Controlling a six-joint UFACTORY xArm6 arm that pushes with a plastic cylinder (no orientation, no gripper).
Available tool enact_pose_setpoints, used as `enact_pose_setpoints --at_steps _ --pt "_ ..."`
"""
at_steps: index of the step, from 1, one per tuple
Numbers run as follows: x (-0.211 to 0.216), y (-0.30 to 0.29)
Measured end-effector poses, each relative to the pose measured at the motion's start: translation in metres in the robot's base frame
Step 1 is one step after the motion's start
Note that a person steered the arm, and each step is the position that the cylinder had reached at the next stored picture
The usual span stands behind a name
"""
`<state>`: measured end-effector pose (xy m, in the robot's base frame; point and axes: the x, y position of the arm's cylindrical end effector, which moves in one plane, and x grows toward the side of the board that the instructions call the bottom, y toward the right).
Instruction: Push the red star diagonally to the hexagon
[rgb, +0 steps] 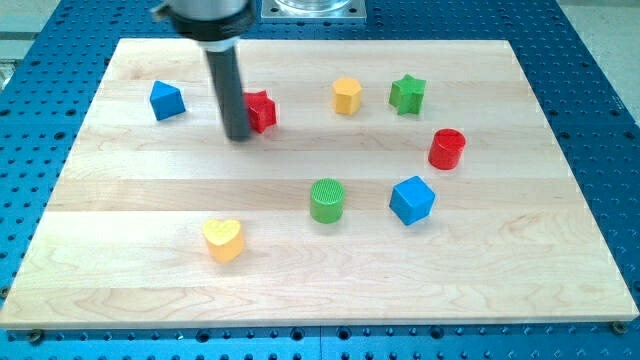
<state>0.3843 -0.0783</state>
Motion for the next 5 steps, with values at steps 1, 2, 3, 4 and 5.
enact_pose_setpoints --at_steps 1,2,3,4,5 --pt "0.000 0.017" --pt "-0.012 -0.033" --pt "-0.024 -0.064" --pt "-0.025 -0.025" --pt "-0.061 -0.016"
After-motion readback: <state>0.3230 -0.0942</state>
